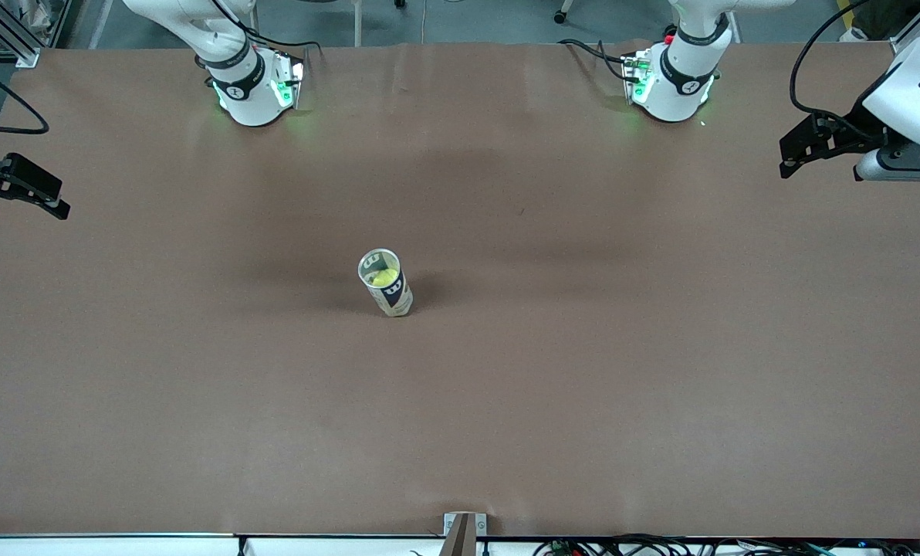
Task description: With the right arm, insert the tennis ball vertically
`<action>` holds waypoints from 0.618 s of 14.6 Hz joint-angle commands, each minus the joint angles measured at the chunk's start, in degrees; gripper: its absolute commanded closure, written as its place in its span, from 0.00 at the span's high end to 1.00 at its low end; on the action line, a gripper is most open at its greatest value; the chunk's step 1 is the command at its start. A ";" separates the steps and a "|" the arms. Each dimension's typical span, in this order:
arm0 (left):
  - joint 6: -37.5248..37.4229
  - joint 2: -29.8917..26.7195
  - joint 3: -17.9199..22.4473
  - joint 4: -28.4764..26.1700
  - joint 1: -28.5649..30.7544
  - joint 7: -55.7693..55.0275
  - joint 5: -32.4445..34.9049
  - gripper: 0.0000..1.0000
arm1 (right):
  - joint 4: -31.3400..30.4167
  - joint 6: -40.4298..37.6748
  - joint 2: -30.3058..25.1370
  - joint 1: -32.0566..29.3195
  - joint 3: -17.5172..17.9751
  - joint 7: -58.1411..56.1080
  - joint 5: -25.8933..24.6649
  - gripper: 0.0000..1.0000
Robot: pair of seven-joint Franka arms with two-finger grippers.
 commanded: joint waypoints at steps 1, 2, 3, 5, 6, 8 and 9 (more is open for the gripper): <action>-1.05 -1.16 0.42 0.02 -0.22 -0.25 0.98 1.00 | -0.05 -0.31 -0.43 -0.38 0.30 -0.55 -0.71 1.00; -1.58 -1.07 0.42 0.46 -0.22 -0.33 0.72 1.00 | -0.05 -0.31 -0.43 -0.38 0.30 -0.54 -0.71 1.00; -1.58 -1.07 0.51 0.55 -0.22 -0.25 0.28 1.00 | -0.05 -0.31 -0.43 -0.38 0.30 -0.63 -0.71 1.00; -1.58 -1.07 0.42 0.73 -0.22 -0.33 -0.07 1.00 | -0.05 -0.31 -0.43 -0.38 0.30 -0.55 -0.71 1.00; -1.58 -1.07 0.51 0.81 -0.22 -0.34 -0.07 1.00 | -0.05 -0.31 -0.43 -0.38 0.30 -0.54 -0.71 1.00; -1.50 -1.15 0.51 0.81 -0.22 -1.73 -1.47 1.00 | -0.05 -0.31 -0.43 -0.38 0.30 -0.63 -0.71 1.00; -1.58 -1.24 0.51 0.90 -0.22 -1.92 -1.57 1.00 | -0.05 -0.31 -0.43 -0.38 0.30 -0.63 -0.71 1.00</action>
